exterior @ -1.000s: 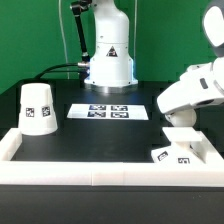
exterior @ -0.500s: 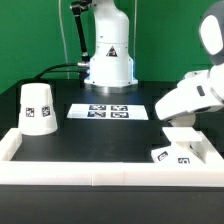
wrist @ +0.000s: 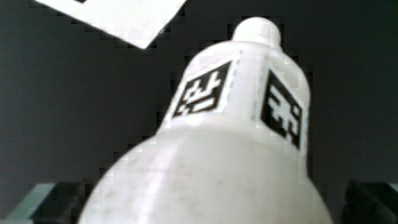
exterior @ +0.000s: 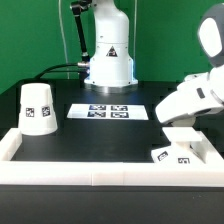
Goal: Assemble lamp
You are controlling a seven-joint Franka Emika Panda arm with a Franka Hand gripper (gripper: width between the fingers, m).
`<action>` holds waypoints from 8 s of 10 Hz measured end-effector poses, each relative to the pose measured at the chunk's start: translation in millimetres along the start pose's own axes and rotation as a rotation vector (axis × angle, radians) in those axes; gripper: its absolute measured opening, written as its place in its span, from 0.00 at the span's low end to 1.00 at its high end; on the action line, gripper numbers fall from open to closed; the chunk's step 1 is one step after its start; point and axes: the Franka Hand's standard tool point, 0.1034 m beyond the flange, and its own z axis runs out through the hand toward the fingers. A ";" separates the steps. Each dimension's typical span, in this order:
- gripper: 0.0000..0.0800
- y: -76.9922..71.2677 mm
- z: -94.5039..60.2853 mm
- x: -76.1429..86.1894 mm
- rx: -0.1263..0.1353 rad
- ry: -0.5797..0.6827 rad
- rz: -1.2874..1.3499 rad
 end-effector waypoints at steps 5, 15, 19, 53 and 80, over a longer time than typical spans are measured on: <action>0.72 4.6 0.5 -0.6 0.008 0.000 -0.016; 0.72 67.8 -67.4 -46.3 0.064 0.149 -0.114; 0.72 103.1 -95.0 -72.8 0.040 0.402 -0.105; 0.72 161.5 -207.9 -11.7 -0.211 1.296 -0.040; 0.80 155.8 -171.5 7.1 -0.296 1.412 0.048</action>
Offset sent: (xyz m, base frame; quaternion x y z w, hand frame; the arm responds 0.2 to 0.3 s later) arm -0.0029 -0.0077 -0.0007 0.0101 0.0104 -0.0441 0.9989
